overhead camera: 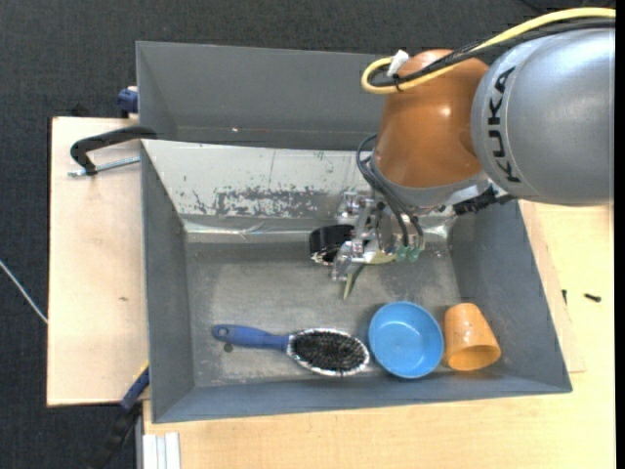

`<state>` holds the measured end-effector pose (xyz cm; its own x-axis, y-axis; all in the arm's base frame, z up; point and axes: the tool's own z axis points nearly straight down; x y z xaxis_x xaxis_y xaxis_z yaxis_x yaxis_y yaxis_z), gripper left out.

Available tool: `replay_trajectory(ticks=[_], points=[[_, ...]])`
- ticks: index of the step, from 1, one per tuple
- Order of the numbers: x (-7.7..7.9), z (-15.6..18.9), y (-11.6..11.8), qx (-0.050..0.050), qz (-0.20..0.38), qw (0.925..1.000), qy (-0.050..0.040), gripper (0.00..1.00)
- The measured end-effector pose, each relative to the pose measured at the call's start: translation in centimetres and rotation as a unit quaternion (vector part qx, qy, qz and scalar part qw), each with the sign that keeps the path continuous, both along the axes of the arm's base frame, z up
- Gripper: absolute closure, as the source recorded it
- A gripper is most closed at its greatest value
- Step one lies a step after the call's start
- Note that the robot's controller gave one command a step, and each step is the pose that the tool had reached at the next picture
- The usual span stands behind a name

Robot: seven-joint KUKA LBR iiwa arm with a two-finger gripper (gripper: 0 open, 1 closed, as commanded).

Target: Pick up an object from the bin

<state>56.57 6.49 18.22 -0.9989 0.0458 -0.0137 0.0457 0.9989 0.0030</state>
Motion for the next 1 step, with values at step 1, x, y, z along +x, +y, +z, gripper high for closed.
replay_trajectory(ticks=[1], points=[[0.50,3.58,-0.22,-0.001,0.012,0.9999,0.0017,1.00]])
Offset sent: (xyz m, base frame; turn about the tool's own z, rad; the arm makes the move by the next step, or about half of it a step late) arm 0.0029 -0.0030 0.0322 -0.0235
